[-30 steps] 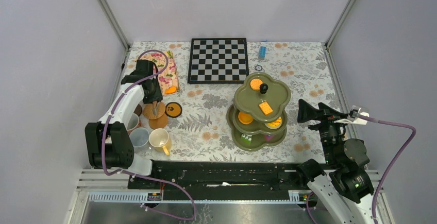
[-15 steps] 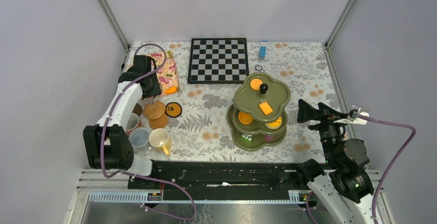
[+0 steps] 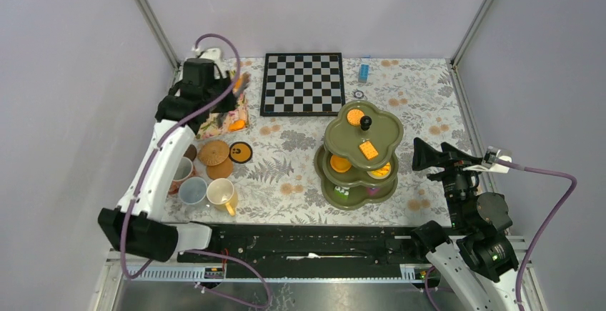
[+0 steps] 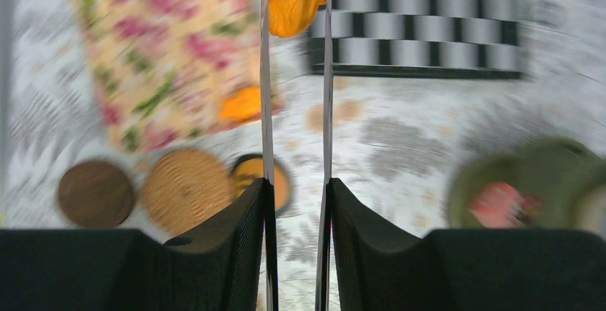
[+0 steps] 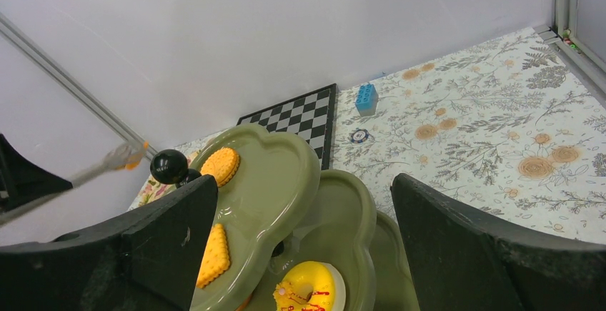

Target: Serve the afternoon tea

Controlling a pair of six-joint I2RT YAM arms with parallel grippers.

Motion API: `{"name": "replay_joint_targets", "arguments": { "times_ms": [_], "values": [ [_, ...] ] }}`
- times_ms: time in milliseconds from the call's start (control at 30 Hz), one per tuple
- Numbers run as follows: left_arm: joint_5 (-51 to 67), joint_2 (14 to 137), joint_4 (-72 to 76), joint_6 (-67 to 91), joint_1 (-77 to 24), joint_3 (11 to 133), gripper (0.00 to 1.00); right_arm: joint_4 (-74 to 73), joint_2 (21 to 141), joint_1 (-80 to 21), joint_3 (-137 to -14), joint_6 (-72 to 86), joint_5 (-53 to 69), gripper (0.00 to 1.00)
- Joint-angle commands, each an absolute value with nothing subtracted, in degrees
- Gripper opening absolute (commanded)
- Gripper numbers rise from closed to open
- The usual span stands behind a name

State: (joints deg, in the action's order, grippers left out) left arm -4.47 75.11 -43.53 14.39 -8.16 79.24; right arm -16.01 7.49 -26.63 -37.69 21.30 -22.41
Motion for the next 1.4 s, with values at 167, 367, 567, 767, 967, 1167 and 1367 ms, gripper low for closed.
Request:
{"name": "replay_joint_targets", "arguments": {
  "times_ms": [167, 367, 567, 767, 967, 1167, 1367],
  "values": [
    [3.15, 65.6, -38.08, 7.68, -33.9, 88.46, 0.2, -14.55, 7.68, -26.89, -38.61, 20.79, -22.98, 0.98],
    [10.63, 62.82, -38.76, 7.52, -42.7, 87.67, 0.23, -14.54, 7.91, -26.89, -38.81, 20.71, -23.13, 0.98],
    [15.64, 61.06, -39.7, 9.54, -46.0, 83.95, 0.23, -14.5, 7.86, -26.88, -38.64, 21.08, -22.94, 0.98],
    [13.25, 60.64, -42.39, 11.13, -49.37, 79.71, 0.23, -14.51, 7.91, -26.93, -38.52, 21.33, -22.59, 0.98],
    [12.0, 61.56, -42.34, 11.4, -51.02, 78.43, 0.23, -14.5, 7.89, -26.9, -38.23, 21.72, -22.4, 0.98],
    [10.15, 62.62, -42.54, 10.77, -51.74, 78.89, 0.31, -14.59, 7.32, -26.89, -38.24, 21.6, -22.54, 0.98],
    [8.71, 61.6, -42.54, 9.92, -51.88, 80.23, 0.43, -14.67, 7.46, -26.88, -38.09, 21.88, -22.04, 0.98]
  ]
}}
